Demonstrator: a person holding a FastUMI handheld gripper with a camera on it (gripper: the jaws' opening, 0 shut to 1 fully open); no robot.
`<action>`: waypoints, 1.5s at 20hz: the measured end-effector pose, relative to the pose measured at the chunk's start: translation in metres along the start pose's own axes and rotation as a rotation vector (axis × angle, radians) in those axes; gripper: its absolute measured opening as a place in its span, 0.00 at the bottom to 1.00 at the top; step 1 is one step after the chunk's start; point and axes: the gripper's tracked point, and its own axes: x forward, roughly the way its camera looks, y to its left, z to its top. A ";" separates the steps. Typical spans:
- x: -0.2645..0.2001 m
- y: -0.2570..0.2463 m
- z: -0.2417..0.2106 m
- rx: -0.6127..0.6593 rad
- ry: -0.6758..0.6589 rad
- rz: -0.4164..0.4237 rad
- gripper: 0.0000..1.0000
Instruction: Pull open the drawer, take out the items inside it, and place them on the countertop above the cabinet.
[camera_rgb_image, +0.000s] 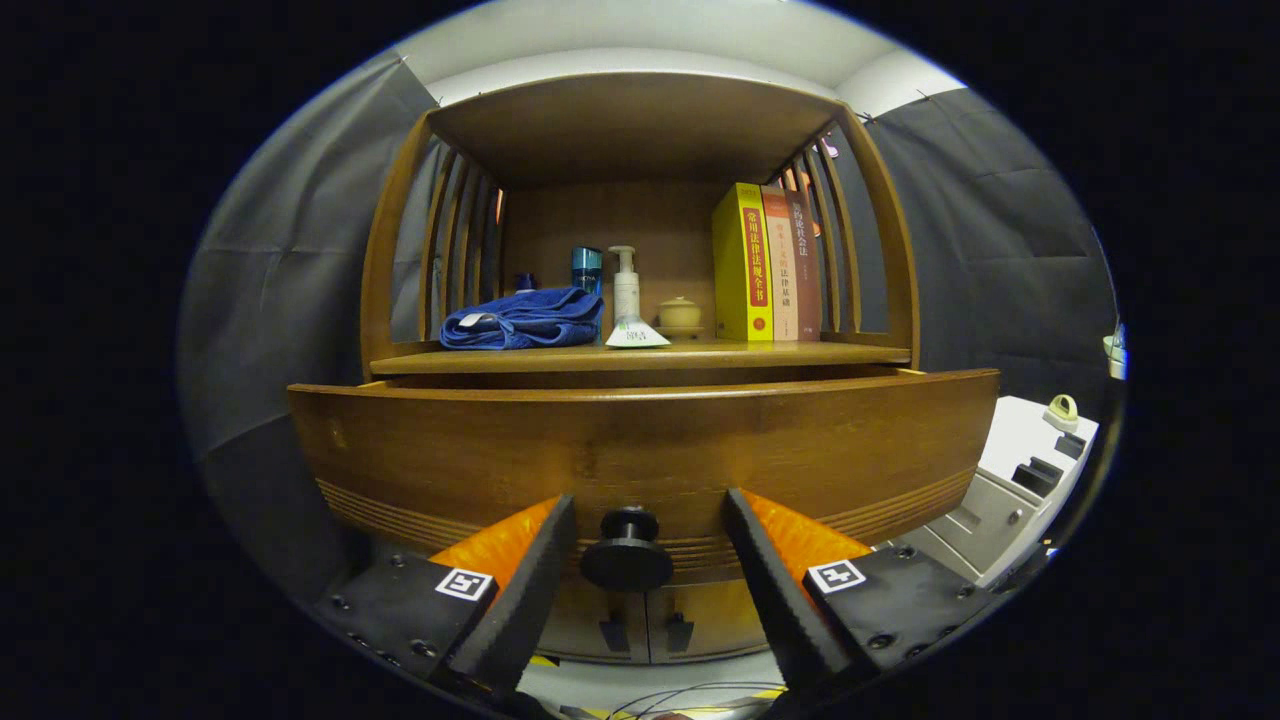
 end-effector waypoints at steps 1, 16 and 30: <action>0.008 0.000 0.003 -0.001 -0.005 -0.001 0.99; 0.078 -0.002 0.012 -0.061 -0.007 -0.010 0.99; -0.086 -0.068 0.106 0.043 -0.158 -0.047 0.99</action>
